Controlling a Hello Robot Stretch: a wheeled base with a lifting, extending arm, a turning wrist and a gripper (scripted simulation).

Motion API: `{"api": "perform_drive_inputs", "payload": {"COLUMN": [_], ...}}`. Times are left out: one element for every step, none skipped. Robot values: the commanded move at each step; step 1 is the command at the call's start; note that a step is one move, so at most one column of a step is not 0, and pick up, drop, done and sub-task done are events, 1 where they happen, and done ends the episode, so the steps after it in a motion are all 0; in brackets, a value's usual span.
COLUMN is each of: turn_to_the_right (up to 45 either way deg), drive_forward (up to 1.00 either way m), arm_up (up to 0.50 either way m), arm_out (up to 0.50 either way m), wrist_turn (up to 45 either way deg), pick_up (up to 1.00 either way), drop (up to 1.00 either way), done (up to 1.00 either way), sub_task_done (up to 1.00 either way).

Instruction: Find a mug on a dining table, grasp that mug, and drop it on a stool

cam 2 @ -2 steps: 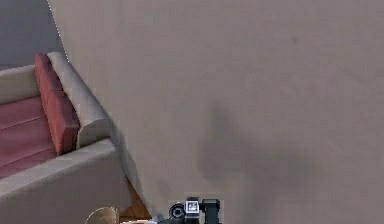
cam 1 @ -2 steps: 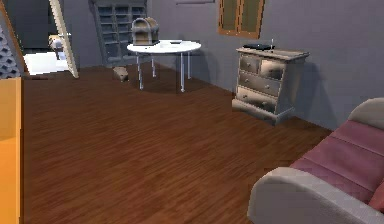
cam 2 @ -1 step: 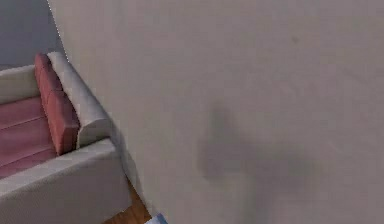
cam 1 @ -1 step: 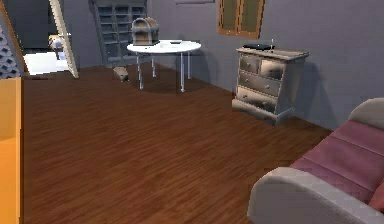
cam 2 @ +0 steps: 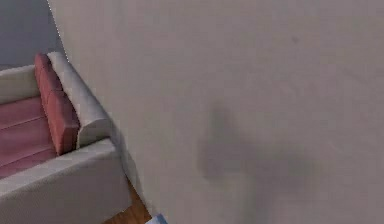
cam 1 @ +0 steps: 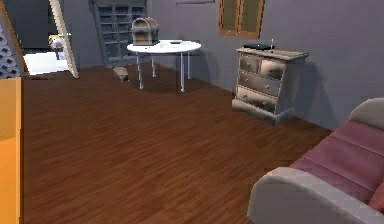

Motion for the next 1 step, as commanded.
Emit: {"api": "perform_drive_inputs", "payload": {"turn_to_the_right": [0.0], "drive_forward": [0.0], "arm_up": [0.1], "arm_out": [0.0], "wrist_turn": [0.0], "pick_up": [0.0], "drop": [0.0], "done": [0.0], "sub_task_done": [0.0]}}
